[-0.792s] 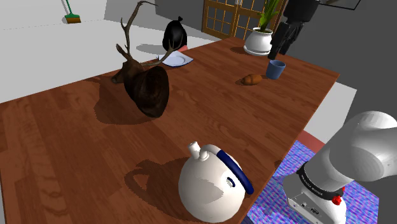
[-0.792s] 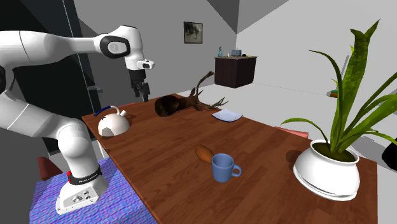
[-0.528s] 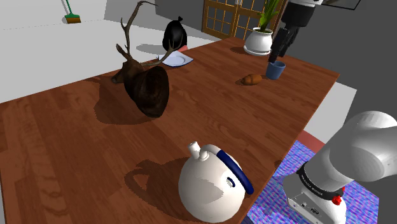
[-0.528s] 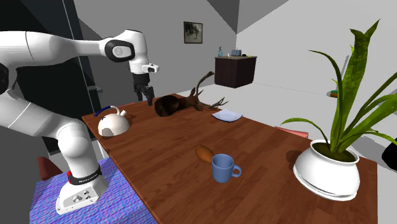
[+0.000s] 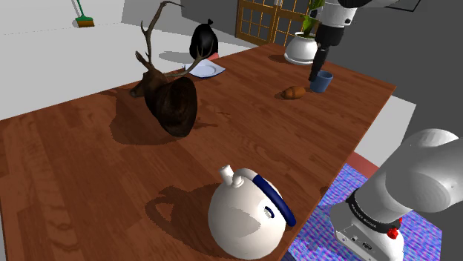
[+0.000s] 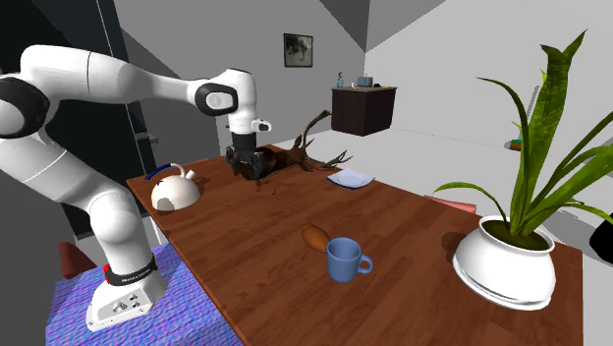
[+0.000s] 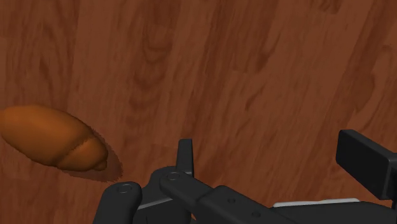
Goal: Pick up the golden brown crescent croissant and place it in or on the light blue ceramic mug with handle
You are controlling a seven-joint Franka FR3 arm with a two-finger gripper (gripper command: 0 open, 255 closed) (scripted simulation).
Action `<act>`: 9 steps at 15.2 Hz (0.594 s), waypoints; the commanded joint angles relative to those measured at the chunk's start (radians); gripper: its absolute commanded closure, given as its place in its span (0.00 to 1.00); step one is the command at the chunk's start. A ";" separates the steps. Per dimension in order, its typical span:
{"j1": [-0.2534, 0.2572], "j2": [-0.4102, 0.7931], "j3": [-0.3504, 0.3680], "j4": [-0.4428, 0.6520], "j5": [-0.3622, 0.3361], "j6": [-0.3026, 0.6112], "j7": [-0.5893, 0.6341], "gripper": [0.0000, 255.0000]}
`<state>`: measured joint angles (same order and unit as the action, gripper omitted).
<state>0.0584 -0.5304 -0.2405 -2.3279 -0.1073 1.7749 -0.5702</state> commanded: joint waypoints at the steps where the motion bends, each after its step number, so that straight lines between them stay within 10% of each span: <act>1: 0.007 0.068 -0.039 0.021 -0.021 0.038 -0.092 0.00; 9: 0.034 0.368 -0.144 0.144 -0.039 0.182 -0.415 0.00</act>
<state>0.0917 -0.1953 -0.3733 -2.1931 -0.1444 1.9368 -0.9406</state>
